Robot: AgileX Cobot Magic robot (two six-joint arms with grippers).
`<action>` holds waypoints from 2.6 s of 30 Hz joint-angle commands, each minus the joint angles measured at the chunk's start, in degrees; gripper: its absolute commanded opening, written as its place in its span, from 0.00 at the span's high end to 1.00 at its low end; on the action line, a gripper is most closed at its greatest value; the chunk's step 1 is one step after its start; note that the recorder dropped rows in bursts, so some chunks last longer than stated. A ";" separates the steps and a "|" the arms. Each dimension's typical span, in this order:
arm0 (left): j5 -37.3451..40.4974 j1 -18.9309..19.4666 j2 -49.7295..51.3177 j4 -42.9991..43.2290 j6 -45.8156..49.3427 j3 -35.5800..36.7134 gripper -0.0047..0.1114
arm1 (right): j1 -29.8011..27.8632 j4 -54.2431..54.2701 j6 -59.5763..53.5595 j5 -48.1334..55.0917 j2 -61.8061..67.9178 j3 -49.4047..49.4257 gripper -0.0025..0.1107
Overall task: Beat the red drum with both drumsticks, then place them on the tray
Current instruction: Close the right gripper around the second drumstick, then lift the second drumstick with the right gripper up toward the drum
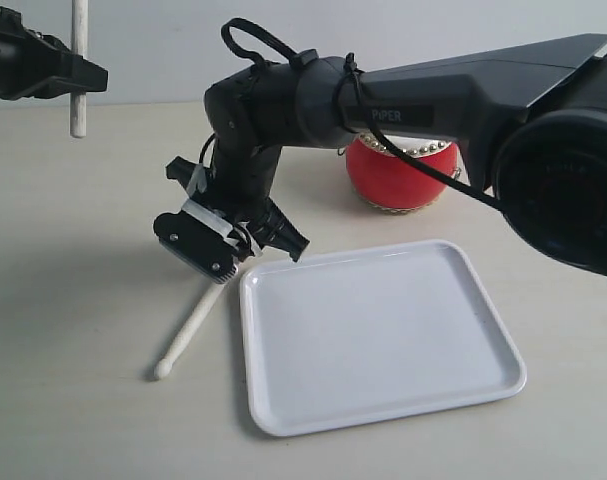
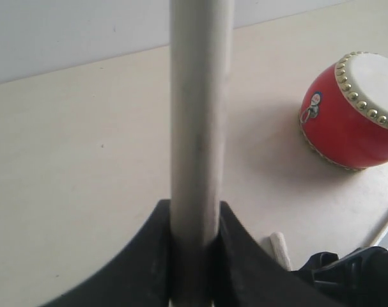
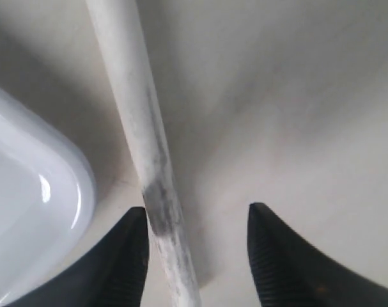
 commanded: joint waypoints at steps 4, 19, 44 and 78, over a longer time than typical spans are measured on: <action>-0.14 0.06 -0.64 -0.28 -0.47 -0.34 0.96 | -0.06 -1.20 0.38 -0.70 1.57 -0.43 0.57; -0.14 0.06 -0.64 -0.28 -0.47 -0.34 0.96 | -0.06 -1.20 0.38 -0.69 1.68 -0.43 0.98; -0.81 -0.04 -0.64 -0.42 -0.45 -0.34 0.96 | 2.60 -0.68 52.31 22.63 -20.72 -0.43 0.98; 6.22 -35.93 3.67 71.06 -66.94 -15.42 0.96 | -34.47 0.72 90.11 19.15 -33.41 21.54 0.98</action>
